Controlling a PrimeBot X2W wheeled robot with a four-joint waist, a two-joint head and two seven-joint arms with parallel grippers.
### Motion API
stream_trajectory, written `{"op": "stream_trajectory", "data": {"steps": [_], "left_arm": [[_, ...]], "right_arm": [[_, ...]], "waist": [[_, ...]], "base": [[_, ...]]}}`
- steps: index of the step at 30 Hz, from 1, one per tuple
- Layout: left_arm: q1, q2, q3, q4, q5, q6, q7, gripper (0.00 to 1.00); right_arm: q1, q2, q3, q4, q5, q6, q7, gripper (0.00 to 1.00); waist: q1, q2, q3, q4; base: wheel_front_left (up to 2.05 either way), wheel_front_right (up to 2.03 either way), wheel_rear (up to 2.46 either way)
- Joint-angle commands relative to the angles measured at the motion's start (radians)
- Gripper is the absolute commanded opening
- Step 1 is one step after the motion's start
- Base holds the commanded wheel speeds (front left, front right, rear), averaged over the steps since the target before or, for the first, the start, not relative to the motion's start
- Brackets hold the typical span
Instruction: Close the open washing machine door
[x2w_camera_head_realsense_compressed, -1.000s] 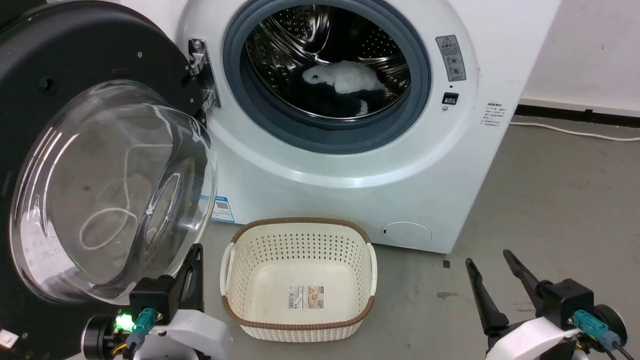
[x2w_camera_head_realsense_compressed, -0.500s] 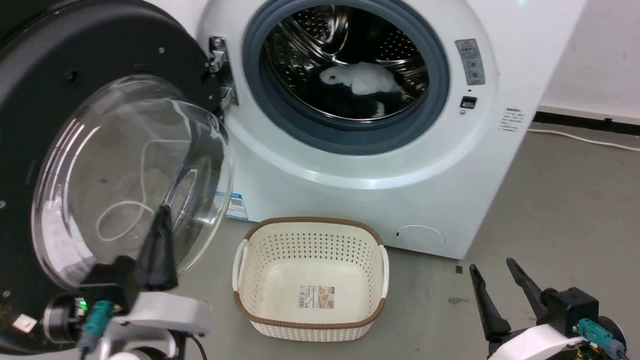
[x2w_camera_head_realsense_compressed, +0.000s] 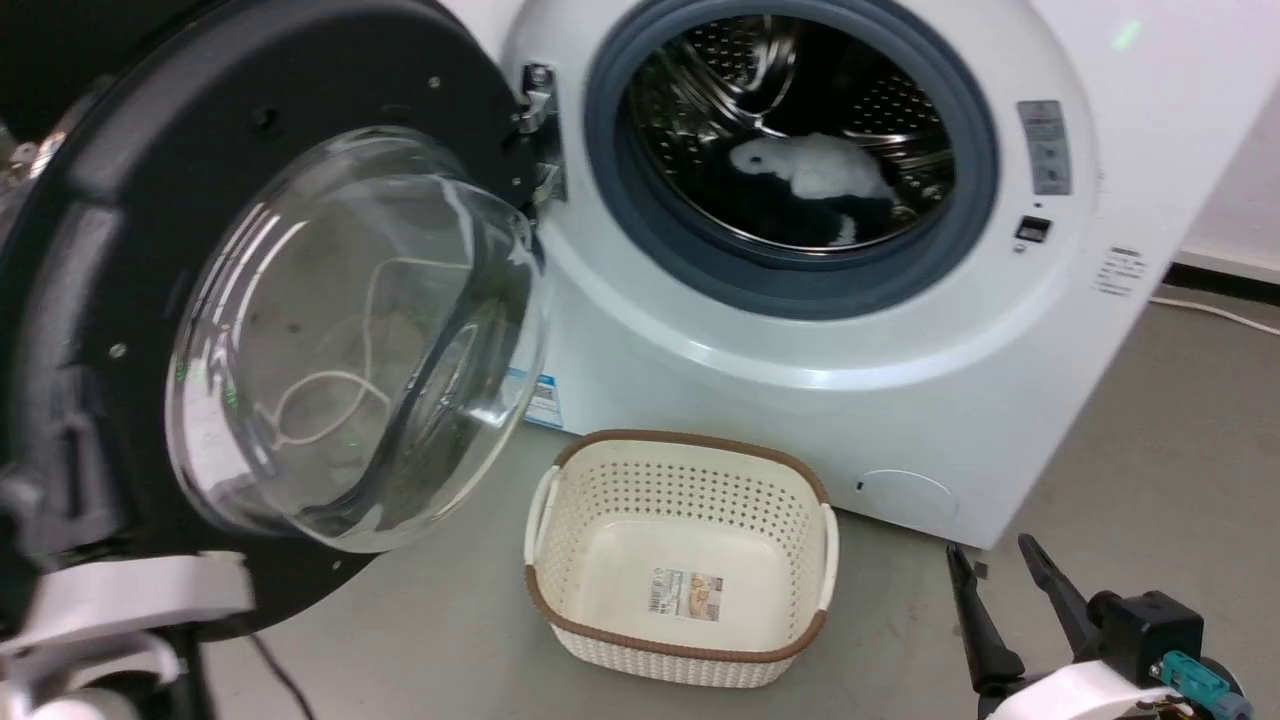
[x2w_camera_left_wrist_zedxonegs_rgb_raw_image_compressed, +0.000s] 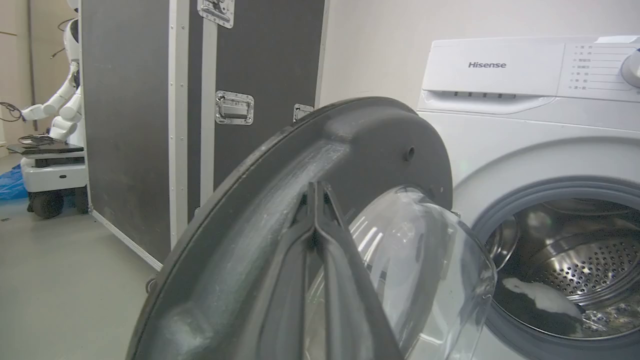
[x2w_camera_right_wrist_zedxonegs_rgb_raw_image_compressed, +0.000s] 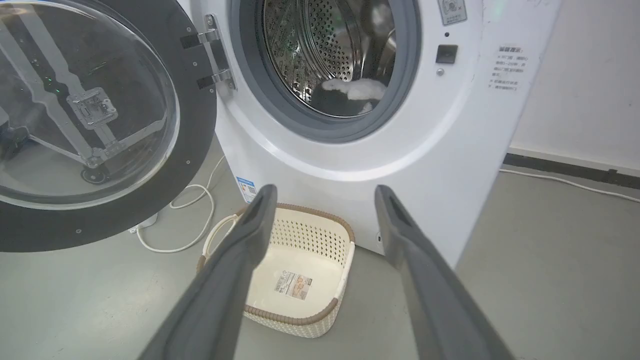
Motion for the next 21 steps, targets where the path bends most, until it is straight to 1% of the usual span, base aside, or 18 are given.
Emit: {"op": "stream_trajectory", "data": {"steps": [1,6,10,15,21], "left_arm": [[-0.015,0.001,0.028,-0.008,-0.012,-0.006,-0.011,0.0],[-0.024,0.001,0.136,0.04,-0.03,-0.017,-0.021,0.0],[-0.036,0.011,0.192,0.105,-0.036,-0.027,-0.03,0.0],[-0.064,0.061,0.238,0.219,-0.054,-0.032,-0.024,0.0],[-0.127,0.126,0.265,0.341,-0.133,-0.054,0.061,0.0]], "right_arm": [[0.015,0.0,0.001,0.008,0.014,0.0,-0.01,1.0],[0.016,0.0,0.002,0.022,0.029,0.001,-0.02,1.0],[0.014,0.0,0.0,0.033,0.035,0.001,-0.029,1.0],[0.011,0.0,-0.001,0.045,0.036,0.001,-0.039,1.0],[0.003,0.0,-0.02,0.043,0.025,0.001,-0.037,1.0]], "waist": [[-0.0001,0.0,0.0,0.015],[-0.0001,0.0,0.008,0.047],[-0.0001,0.0,0.019,0.067],[-0.0001,0.0,0.043,0.082],[-0.0001,0.0,0.085,0.096]], "base": [[0.0,0.0,0.0],[0.0,0.0,0.0],[0.0,0.0,0.0],[0.0,0.0,0.0],[0.0,0.0,0.0]]}}
